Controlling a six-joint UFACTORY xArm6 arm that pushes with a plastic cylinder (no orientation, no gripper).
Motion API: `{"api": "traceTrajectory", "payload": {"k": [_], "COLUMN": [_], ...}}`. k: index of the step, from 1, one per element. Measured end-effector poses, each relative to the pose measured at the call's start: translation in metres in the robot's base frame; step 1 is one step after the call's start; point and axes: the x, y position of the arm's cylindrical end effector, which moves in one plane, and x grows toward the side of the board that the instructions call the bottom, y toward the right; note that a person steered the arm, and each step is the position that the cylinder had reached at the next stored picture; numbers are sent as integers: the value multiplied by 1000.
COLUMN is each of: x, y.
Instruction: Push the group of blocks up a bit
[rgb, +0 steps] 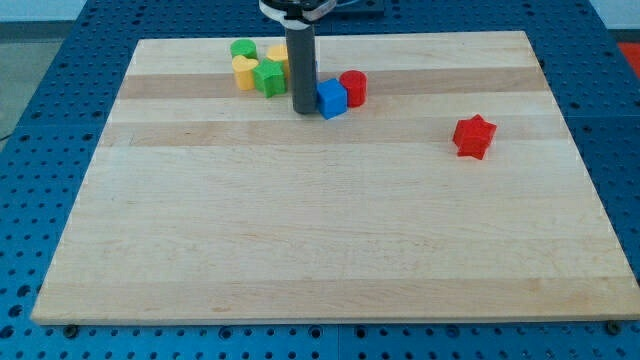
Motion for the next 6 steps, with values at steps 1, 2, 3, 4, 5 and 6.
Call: {"api": "traceTrajectory", "payload": {"k": [1, 2, 3, 4, 5, 6], "x": [-16, -19, -34, -53, -63, -64], "y": [-47, -10, -12, -47, -29, 26]}}
